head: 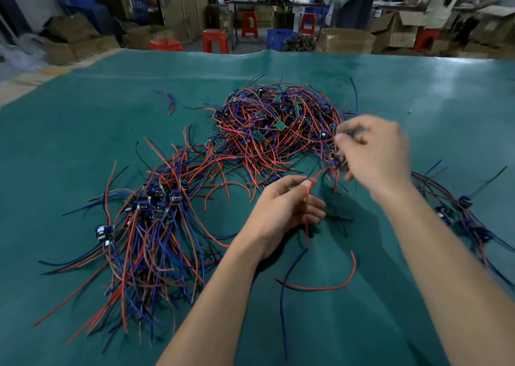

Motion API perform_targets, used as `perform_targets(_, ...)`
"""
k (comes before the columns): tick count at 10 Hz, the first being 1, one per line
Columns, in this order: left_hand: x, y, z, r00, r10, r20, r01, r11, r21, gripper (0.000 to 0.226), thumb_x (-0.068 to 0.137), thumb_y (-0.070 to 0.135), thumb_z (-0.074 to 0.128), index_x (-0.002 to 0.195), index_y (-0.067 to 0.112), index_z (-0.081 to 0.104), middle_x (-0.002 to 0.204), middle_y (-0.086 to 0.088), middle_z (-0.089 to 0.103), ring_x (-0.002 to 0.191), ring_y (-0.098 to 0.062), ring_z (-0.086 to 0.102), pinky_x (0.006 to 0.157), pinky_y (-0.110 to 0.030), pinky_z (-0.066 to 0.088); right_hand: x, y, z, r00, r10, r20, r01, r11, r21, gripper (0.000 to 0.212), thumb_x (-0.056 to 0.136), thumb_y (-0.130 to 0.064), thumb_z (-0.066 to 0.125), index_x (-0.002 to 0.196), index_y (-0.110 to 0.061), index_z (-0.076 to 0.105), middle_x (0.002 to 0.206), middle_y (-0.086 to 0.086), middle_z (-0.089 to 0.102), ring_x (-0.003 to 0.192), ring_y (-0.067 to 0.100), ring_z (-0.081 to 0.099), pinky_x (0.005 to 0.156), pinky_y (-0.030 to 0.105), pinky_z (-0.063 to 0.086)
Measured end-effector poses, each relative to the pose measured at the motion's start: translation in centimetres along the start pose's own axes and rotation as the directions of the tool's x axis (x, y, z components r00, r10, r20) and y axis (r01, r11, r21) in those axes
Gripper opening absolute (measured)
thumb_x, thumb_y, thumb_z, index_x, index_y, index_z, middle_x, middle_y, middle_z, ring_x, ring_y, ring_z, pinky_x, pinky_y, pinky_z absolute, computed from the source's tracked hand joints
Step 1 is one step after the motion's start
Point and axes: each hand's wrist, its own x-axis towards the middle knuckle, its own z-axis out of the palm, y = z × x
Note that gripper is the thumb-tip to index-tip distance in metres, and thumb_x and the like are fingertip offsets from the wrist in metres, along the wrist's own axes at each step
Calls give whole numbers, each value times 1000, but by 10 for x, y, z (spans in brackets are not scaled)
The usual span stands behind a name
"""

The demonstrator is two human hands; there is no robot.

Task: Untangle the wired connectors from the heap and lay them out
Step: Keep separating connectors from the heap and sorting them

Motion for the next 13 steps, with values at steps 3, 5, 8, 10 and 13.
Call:
perform_targets(3,3,-2,-5,998,35,-42,-35,999,12,20,94,-9,39,94,11,40,75,-17,66,60,-24,66,56,-25,54,203,-42,-151,912,-266,-313,267,963,-41,10,85,-33,65,78,-37,72,62,-12,70,47,11,67,44,28,51)
perform_targets(5,0,1,-6,994,41,-105,-35,998,59,22,94,12,31,96,17,53,55,-1,35,37,-14,29,41,-14,18,143,-3,-139,942,-239,-237,243,970,-12,14,85,-34,65,80,-27,76,65,-5,72,55,17,68,54,34,55)
perform_targets(8,-4,5,-5,994,32,103,-33,999,16,7,97,13,52,93,19,54,78,-11,72,61,-18,66,51,-20,48,-36,6,18,986,128,-104,-116,987,116,18,93,-31,67,88,-17,76,71,3,73,62,30,71,65,53,58)
perform_targets(10,-1,0,-7,997,72,10,-72,996,46,8,95,7,61,93,14,59,73,-5,69,52,-10,54,48,-16,37,-39,12,10,992,84,98,-120,883,455,22,89,-6,70,104,-23,72,84,3,77,62,12,69,55,24,55)
perform_targets(13,-1,-2,-7,995,87,53,-92,990,107,25,98,11,58,78,17,72,64,-2,61,46,-8,38,43,-15,28,-54,10,14,997,54,48,-72,833,548,32,81,2,76,84,-20,53,84,8,77,86,22,77,78,36,59)
